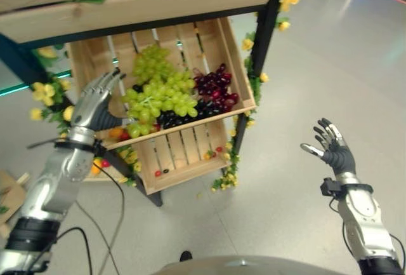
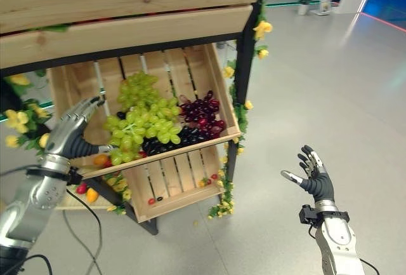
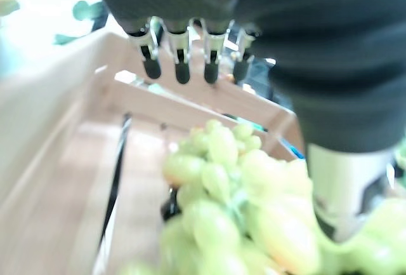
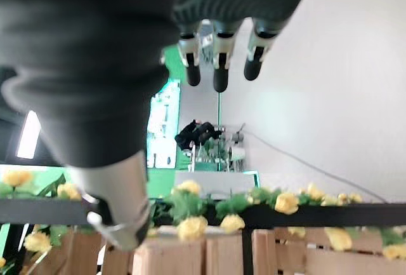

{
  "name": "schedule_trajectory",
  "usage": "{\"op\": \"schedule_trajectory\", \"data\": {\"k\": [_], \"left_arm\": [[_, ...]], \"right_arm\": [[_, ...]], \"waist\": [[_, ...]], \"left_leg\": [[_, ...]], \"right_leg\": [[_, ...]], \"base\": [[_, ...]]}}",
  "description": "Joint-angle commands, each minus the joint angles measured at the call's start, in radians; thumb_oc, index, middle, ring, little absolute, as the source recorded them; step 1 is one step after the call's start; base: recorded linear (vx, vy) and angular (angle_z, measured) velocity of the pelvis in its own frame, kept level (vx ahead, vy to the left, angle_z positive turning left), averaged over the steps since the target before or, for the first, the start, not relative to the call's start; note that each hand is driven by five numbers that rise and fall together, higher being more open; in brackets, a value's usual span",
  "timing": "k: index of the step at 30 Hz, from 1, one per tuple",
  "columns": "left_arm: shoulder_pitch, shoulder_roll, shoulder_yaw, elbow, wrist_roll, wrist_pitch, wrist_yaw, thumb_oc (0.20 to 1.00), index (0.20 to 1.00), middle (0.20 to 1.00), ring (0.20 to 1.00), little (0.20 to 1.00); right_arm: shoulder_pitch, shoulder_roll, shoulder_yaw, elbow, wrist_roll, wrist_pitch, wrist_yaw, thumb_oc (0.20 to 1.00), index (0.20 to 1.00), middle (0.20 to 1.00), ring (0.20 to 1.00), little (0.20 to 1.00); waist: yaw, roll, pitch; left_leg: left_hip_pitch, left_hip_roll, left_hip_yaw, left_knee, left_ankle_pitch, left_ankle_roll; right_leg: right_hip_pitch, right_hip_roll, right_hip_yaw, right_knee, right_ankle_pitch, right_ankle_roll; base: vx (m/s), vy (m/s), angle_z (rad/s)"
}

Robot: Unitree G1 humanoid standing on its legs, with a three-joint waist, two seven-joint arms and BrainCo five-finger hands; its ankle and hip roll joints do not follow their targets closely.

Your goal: Pick up the fruits from the basket on one side to the basket on the other side

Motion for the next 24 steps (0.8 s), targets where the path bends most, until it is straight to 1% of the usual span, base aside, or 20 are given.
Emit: {"op": "schedule_trajectory", "data": {"k": [1, 2, 3, 4, 5, 6, 7, 9, 10, 12, 13, 14, 15, 16, 17, 18, 21, 22, 23, 24], "left_arm": [[-0.005, -0.052, 0.06, -0.037, -0.341, -0.084, -0.039, 1.0, 1.0, 1.0, 1.0, 1.0], [-0.001, -0.053, 0.063, -0.041, -0.345, -0.084, -0.044, 1.0, 1.0, 1.0, 1.0, 1.0], [0.021, -0.105, 0.048, -0.075, -0.465, -0.093, -0.079, 1.0, 1.0, 1.0, 1.0, 1.0], [0.024, -0.105, 0.05, -0.078, -0.472, -0.092, -0.084, 1.0, 1.0, 1.0, 1.0, 1.0], [0.05, -0.136, 0.05, -0.103, -0.557, -0.106, -0.123, 1.0, 1.0, 1.0, 1.0, 1.0], [0.053, -0.136, 0.051, -0.106, -0.56, -0.105, -0.126, 1.0, 1.0, 1.0, 1.0, 1.0], [0.059, -0.151, 0.045, -0.116, -0.609, -0.108, -0.144, 1.0, 1.0, 1.0, 1.0, 1.0], [0.096, -0.182, 0.052, -0.163, -0.682, -0.122, -0.181, 1.0, 1.0, 1.0, 1.0, 1.0], [0.099, -0.183, 0.053, -0.166, -0.684, -0.121, -0.182, 1.0, 1.0, 1.0, 1.0, 1.0], [0.116, -0.193, 0.052, -0.196, -0.734, -0.131, -0.213, 1.0, 1.0, 1.0, 1.0, 1.0], [0.121, -0.2, 0.048, -0.207, -0.76, -0.141, -0.232, 1.0, 1.0, 1.0, 1.0, 1.0], [0.127, -0.21, 0.043, -0.212, -0.789, -0.142, -0.246, 1.0, 1.0, 1.0, 1.0, 1.0], [0.127, -0.211, 0.043, -0.213, -0.791, -0.141, -0.247, 1.0, 1.0, 1.0, 1.0, 1.0], [0.131, -0.213, 0.036, -0.213, -0.808, -0.141, -0.252, 1.0, 1.0, 1.0, 1.0, 1.0], [0.133, -0.212, 0.031, -0.221, -0.82, -0.142, -0.265, 1.0, 1.0, 1.0, 1.0, 1.0], [0.138, -0.209, 0.035, -0.23, -0.827, -0.148, -0.281, 1.0, 1.0, 1.0, 1.0, 1.0], [0.145, -0.194, 0.042, -0.251, -0.83, -0.154, -0.292, 1.0, 1.0, 1.0, 1.0, 1.0], [0.15, -0.203, 0.043, -0.247, -0.845, -0.156, -0.297, 1.0, 1.0, 1.0, 1.0, 1.0], [0.151, -0.203, 0.043, -0.249, -0.847, -0.156, -0.299, 1.0, 1.0, 1.0, 1.0, 1.0], [0.151, -0.207, 0.038, -0.252, -0.856, -0.155, -0.307, 1.0, 1.0, 1.0, 1.0, 1.0]], "right_arm": [[-0.044, -0.005, -0.056, -0.056, 0.023, -0.073, -0.016, 1.0, 1.0, 1.0, 1.0, 1.0], [-0.043, -0.006, -0.055, -0.056, 0.023, -0.073, -0.016, 1.0, 1.0, 1.0, 1.0, 1.0], [-0.044, 0.003, -0.051, -0.057, 0.023, -0.077, -0.016, 1.0, 1.0, 1.0, 1.0, 1.0], [-0.043, 0.002, -0.052, -0.057, 0.023, -0.078, -0.016, 1.0, 1.0, 1.0, 1.0, 1.0], [-0.038, 0.01, -0.053, -0.052, 0.017, -0.081, -0.018, 1.0, 1.0, 1.0, 1.0, 1.0], [-0.037, 0.01, -0.053, -0.052, 0.017, -0.081, -0.018, 1.0, 1.0, 1.0, 1.0, 1.0], [-0.036, 0.013, -0.049, -0.055, 0.016, -0.083, -0.016, 1.0, 1.0, 1.0, 1.0, 1.0], [-0.037, 0.025, -0.024, -0.056, 0.017, -0.089, 0.002, 1.0, 1.0, 1.0, 1.0, 1.0], [-0.036, 0.025, -0.024, -0.056, 0.017, -0.09, 0.002, 1.0, 1.0, 1.0, 1.0, 1.0], [-0.037, 0.037, -0.012, -0.058, 0.039, -0.095, 0.013, 1.0, 1.0, 1.0, 1.0, 1.0], [-0.037, 0.045, -0.006, -0.049, 0.046, -0.101, 0.011, 1.0, 1.0, 1.0, 1.0, 1.0], [-0.038, 0.05, -0.005, -0.045, 0.051, -0.105, 0.009, 1.0, 1.0, 1.0, 1.0, 1.0], [-0.039, 0.05, -0.006, -0.044, 0.052, -0.105, 0.009, 1.0, 1.0, 1.0, 1.0, 1.0], [-0.042, 0.05, -0.003, -0.045, 0.053, -0.11, 0.006, 1.0, 1.0, 1.0, 1.0, 1.0], [-0.044, 0.051, -0.005, -0.042, 0.058, -0.114, 0.003, 1.0, 1.0, 1.0, 1.0, 1.0], [-0.045, 0.052, -0.006, -0.04, 0.063, -0.116, 0.003, 1.0, 1.0, 1.0, 1.0, 1.0], [-0.057, 0.046, -0.007, -0.035, 0.069, -0.123, -0.001, 1.0, 1.0, 1.0, 1.0, 1.0], [-0.056, 0.047, -0.011, -0.025, 0.075, -0.126, -0.008, 1.0, 1.0, 1.0, 1.0, 1.0], [-0.057, 0.046, -0.012, -0.022, 0.076, -0.128, -0.007, 1.0, 1.0, 1.0, 1.0, 1.0], [-0.059, 0.044, -0.014, -0.017, 0.074, -0.132, -0.015, 1.0, 1.0, 1.0, 1.0, 1.0]], "waist": [[-0.005, -0.023, -0.047], [-0.008, -0.022, -0.048], [0.005, -0.024, -0.045], [0.004, -0.022, -0.046], [0.015, -0.024, -0.043], [0.013, -0.023, -0.044], [0.017, -0.024, -0.043], [0.043, -0.03, -0.037], [0.042, -0.03, -0.037], [0.06, -0.036, -0.037], [0.082, -0.041, -0.036], [0.092, -0.043, -0.035], [0.089, -0.043, -0.036], [0.104, -0.045, -0.034], [0.11, -0.045, -0.034], [0.12, -0.048, -0.033], [0.153, -0.053, -0.027], [0.175, -0.06, -0.025], [0.17, -0.061, -0.023], [0.192, -0.062, -0.017]], "left_leg": [[-0.047, 0.024, -0.022, 0.075, -0.052, -0.043], [-0.047, 0.024, -0.024, 0.076, -0.052, -0.043], [-0.055, 0.019, -0.04, 0.079, -0.048, -0.044], [-0.055, 0.019, -0.042, 0.079, -0.048, -0.044], [-0.062, 0.014, -0.056, 0.082, -0.045, -0.046], [-0.062, 0.014, -0.058, 0.083, -0.045, -0.046], [-0.066, 0.012, -0.065, 0.085, -0.044, -0.047], [-0.075, 0.004, -0.092, 0.087, -0.041, -0.045], [-0.076, 0.003, -0.093, 0.088, -0.041, -0.045], [-0.082, -0.002, -0.11, 0.092, -0.038, -0.048], [-0.083, -0.004, -0.135, 0.094, -0.039, -0.054], [-0.088, -0.009, -0.156, 0.094, -0.035, -0.058], [-0.092, -0.011, -0.16, 0.094, -0.029, -0.056], [-0.096, -0.013, -0.178, 0.095, -0.029, -0.062], [-0.108, -0.02, -0.202, 0.096, -0.018, -0.065], [-0.109, -0.021, -0.215, 0.095, -0.02, -0.07], [-0.121, -0.033, -0.274, 0.098, -0.005, -0.084], [-0.118, -0.031, -0.293, 0.094, -0.017, -0.094], [-0.116, -0.031, -0.3, 0.094, -0.02, -0.098], [-0.122, -0.037, -0.325, 0.093, -0.01, -0.106]], "right_leg": [[-0.012, -0.055, -0.041, 0.09, -0.117, 0.081], [-0.012, -0.055, -0.043, 0.09, -0.117, 0.081], [-0.01, -0.056, -0.056, 0.09, -0.117, 0.078], [-0.009, -0.056, -0.058, 0.09, -0.118, 0.078], [-0.006, -0.057, -0.073, 0.086, -0.119, 0.077], [-0.005, -0.057, -0.075, 0.086, -0.119, 0.077], [-0.004, -0.057, -0.081, 0.085, -0.118, 0.076], [-0.005, -0.061, -0.104, 0.091, -0.12, 0.078], [-0.005, -0.061, -0.106, 0.092, -0.121, 0.078], [-0.004, -0.063, -0.123, 0.1, -0.126, 0.075], [0.005, -0.06, -0.145, 0.103, -0.139, 0.069], [0.008, -0.059, -0.161, 0.105, -0.144, 0.066], [0.005, -0.06, -0.166, 0.104, -0.14, 0.068], [0.01, -0.058, -0.181, 0.106, -0.15, 0.061], [0.01, -0.059, -0.205, 0.107, -0.151, 0.06], [0.014, -0.055, -0.217, 0.11, -0.161, 0.056], [0.022, -0.051, -0.274, 0.125, -0.182, 0.044], [0.032, -0.043, -0.286, 0.136, -0.215, 0.032], [0.034, -0.043, -0.292, 0.142, -0.224, 0.029], [0.035, -0.039, -0.323, 0.156, -0.238, 0.021]], "base": [[-0.05, -0.013, 0.16], [-0.06, -0.014, 0.24], [-0.03, -0.005, 0.28], [-0.06, -0.009, 0.35], [-0.03, -0.004, 0.27], [-0.04, -0.005, 0.3], [-0.04, -0.005, 0.22], [-0.06, -0.005, 0.22], [-0.04, -0.001, 0.2], [-0.02, -0.019, 0.19], [-0.02, -0.04, 0.33], [-0.03, -0.026, 0.36], [-0.03, -0.018, 0.64], [-0.05, -0.011, 0.63], [-0.03, -0.042, 0.67], [-0.04, -0.029, 0.42], [-0.01, -0.063, 0.6], [0.03, -0.117, 0.45], [0.02, -0.129, 0.52], [-0.02, -0.041, 0.53]]}}
